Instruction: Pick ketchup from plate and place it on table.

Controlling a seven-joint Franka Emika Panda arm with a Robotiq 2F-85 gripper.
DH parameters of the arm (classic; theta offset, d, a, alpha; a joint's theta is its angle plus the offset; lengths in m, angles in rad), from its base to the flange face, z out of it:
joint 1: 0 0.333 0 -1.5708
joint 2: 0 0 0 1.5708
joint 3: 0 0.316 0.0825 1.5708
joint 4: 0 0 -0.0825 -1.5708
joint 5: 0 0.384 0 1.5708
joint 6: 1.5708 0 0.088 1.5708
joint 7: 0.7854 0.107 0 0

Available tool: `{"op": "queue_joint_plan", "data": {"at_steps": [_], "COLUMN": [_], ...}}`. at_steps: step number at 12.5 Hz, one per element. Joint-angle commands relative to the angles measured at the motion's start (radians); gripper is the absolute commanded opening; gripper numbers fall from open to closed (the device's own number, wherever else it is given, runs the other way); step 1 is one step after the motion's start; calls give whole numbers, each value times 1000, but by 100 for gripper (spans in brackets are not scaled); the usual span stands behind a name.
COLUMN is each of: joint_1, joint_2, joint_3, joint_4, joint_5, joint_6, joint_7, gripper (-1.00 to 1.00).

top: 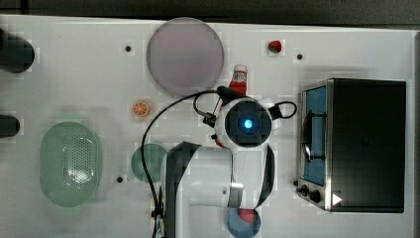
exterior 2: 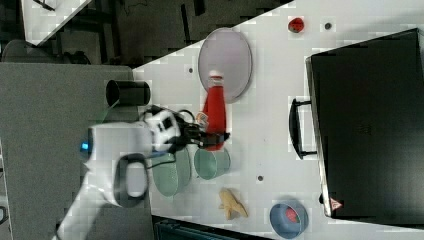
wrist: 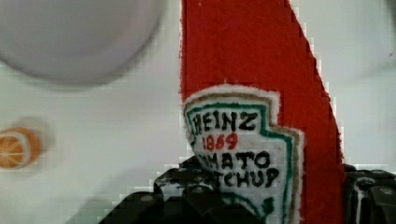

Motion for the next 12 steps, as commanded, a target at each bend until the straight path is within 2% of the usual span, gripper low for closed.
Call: {"op": "queue_joint_plan", "data": {"at_steps": [1, 2, 5, 9, 12], "joint_1": [6, 7, 6, 10, 13], "joint_2": [90, 122, 194, 115, 9], "joint_3": [6, 9, 13, 17, 17], "joint_4": [-65, -72, -73, -43, 11], "joint_5": [3, 3, 3, 4, 4], "joint_6": [156, 208, 270, 260, 119], "joint_7": [50, 50, 50, 78, 232], "gripper": [26, 32, 96, 100, 100]}}
